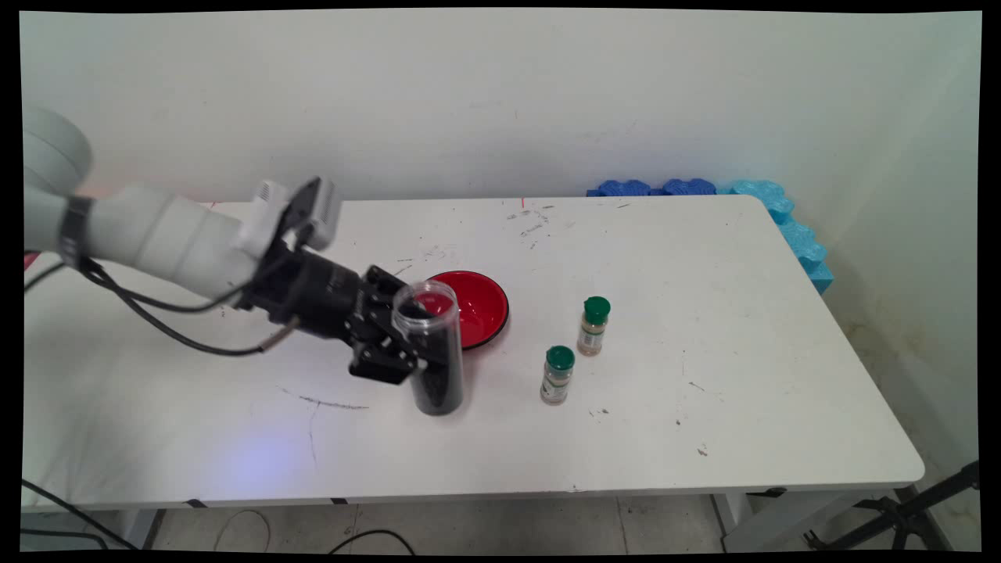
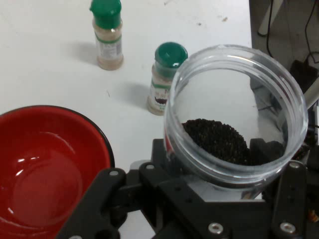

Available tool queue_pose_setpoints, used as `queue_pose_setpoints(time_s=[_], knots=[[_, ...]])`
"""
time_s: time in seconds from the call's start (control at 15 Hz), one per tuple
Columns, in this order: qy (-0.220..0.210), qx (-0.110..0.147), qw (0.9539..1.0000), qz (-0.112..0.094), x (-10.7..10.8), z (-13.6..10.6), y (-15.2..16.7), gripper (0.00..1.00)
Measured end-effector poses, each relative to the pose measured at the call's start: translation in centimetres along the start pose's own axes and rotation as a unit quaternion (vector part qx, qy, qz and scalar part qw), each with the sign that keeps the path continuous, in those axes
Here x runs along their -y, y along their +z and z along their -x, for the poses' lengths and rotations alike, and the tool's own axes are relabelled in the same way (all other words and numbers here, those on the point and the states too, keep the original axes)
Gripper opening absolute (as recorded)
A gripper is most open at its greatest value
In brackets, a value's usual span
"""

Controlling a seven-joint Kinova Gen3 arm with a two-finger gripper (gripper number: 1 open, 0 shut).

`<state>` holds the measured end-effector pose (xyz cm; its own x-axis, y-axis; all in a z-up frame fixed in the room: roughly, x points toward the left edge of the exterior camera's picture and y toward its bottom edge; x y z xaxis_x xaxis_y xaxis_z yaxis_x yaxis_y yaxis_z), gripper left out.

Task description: Pour the black seasoning powder in the red bowl

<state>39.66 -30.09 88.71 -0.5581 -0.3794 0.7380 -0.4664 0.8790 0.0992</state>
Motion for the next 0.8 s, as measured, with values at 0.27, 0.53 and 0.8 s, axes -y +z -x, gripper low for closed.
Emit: queue_pose_setpoints(time_s=[0.27, 0.53, 0.8], knots=[[-0.002, 0.001, 1.0, 0.006, -0.3, -1.8, -3.4, 0.0], [-0.003, 0.0, 1.0, 0.006, -0.3, -4.4, -5.8, 0.0], [-0.006, -0.001, 1.0, 0.005, -0.3, -6.6, -7.1, 0.0]])
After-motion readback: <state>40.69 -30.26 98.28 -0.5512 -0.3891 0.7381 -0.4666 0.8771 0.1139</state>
